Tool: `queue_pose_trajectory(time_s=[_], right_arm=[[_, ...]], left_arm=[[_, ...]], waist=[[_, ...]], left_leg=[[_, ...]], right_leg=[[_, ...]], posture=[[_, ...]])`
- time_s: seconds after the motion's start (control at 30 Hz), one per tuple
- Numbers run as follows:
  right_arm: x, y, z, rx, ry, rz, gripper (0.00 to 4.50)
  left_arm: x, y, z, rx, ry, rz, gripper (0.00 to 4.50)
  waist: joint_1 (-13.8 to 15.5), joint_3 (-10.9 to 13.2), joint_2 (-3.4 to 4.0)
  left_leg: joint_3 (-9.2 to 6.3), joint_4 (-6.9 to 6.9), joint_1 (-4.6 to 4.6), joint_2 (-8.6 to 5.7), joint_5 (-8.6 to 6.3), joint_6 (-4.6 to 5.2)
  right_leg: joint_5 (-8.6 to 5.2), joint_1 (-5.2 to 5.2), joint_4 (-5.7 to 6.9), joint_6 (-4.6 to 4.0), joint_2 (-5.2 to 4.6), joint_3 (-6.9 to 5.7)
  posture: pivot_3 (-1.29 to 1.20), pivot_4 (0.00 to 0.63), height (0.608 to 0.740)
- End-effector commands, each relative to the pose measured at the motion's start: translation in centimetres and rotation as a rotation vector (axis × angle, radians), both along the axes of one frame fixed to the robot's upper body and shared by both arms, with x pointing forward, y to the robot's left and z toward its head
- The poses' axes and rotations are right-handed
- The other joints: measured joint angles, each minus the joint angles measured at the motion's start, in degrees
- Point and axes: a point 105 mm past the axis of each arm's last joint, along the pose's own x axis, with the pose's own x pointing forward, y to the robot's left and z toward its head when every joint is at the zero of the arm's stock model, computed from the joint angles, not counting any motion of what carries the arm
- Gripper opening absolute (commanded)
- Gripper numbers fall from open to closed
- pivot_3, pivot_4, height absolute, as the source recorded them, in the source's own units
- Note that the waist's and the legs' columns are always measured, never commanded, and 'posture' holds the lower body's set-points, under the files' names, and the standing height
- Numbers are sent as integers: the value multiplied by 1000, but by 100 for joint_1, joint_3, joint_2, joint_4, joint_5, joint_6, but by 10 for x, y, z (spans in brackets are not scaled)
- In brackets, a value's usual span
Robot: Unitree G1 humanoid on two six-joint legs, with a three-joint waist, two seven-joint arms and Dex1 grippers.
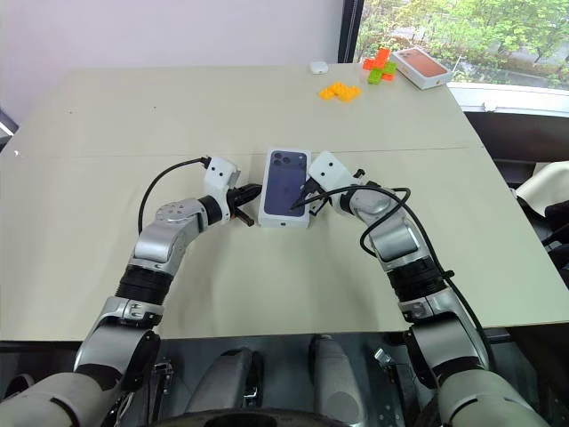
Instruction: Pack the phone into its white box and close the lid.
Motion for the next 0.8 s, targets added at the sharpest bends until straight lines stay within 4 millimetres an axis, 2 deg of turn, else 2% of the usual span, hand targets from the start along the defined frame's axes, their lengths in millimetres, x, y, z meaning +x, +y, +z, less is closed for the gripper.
queue_pose_trajectory(time_s=[0.03,0.23,0.37,0.67,0.8], right_arm=[[-2,13,16,18,-55,49,26],[-2,11,14,8,-51,48,26],[0,4,18,4,-61,32,26],[5,-9,27,-2,-84,-1,26],[11,-24,60,16,-167,-31,26]], left_arm=[[-3,-3,7,-10,-30,-21,0],[-2,2,6,-5,-31,0,0],[1,12,12,-74,-6,40,0],[3,21,16,-62,-18,54,0],[9,27,45,-104,-86,62,0]], waist=[[-3,0,0],[-4,0,0],[-6,0,0],[9,0,0],[11,0,0]], left_leg=[[0,0,0,0,0,0],[1,0,1,1,0,0],[1,0,1,1,0,0],[1,0,1,0,0,0],[1,0,-2,0,1,-1]], right_leg=[[0,0,0,0,0,0],[0,0,1,0,1,1],[0,-1,1,0,1,1],[0,1,1,0,-2,1],[1,-2,1,-1,-1,1]], posture=[[0,150,740],[0,150,740],[0,150,740],[0,150,740],[0,150,740]])
